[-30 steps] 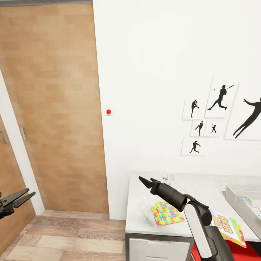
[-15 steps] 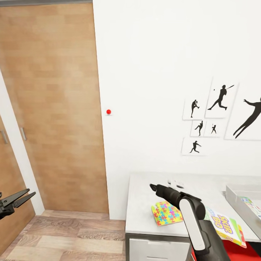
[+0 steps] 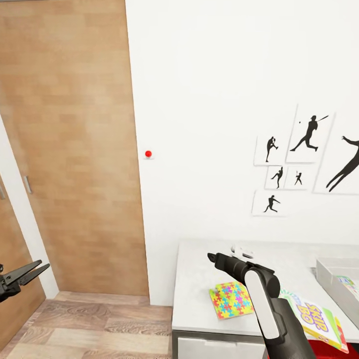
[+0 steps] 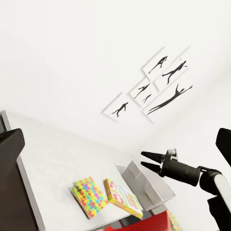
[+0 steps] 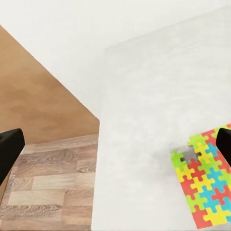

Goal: Put all the toys in the child's room - the three board games (two on the bed and one on the table), the two jigsaw puzzles on the table, and the tennis ball on the table - inside the toy box on the table in the child's room.

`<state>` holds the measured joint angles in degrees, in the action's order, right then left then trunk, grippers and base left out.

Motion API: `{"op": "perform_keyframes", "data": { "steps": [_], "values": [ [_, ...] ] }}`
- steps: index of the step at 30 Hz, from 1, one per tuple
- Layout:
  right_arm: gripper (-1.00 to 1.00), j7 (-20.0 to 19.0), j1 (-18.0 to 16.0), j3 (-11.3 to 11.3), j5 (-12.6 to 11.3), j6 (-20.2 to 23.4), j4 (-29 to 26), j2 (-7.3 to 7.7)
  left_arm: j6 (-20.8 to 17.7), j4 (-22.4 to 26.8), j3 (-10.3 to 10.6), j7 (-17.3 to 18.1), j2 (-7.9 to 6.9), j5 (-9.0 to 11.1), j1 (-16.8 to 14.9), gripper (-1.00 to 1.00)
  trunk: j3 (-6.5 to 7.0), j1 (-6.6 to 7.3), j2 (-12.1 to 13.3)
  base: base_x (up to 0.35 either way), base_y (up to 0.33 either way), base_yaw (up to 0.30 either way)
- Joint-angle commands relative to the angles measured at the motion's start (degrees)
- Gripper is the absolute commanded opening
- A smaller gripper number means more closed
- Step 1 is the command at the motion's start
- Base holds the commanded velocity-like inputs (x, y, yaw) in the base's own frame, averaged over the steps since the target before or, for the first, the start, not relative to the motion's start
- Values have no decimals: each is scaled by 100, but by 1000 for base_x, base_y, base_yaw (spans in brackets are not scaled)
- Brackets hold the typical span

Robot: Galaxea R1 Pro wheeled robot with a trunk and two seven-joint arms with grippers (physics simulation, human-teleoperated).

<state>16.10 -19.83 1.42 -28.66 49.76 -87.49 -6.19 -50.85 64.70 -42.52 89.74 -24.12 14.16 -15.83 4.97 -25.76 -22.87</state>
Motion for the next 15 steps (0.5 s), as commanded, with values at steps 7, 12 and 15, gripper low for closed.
{"op": "perform_keyframes", "data": {
  "steps": [7, 12, 15],
  "values": [
    [100, 60, -3, -18, -63, 15, 18, 57, 25, -7, 9, 26, 10, -14, -4, 100, -65, -2, -5, 64, -72, 0],
    [100, 66, -3, -28, -17, 9, 32, 73, 48, -10, 14, 26, 12, -12, -8, 100, -112, -2, -5, 98, -87, -2],
    [100, 75, -15, -38, 4, 14, 52, 82, 57, -10, 15, 26, 13, -10, -8, 100, -141, -2, -5, 14, -12, -56]
  ]
}}
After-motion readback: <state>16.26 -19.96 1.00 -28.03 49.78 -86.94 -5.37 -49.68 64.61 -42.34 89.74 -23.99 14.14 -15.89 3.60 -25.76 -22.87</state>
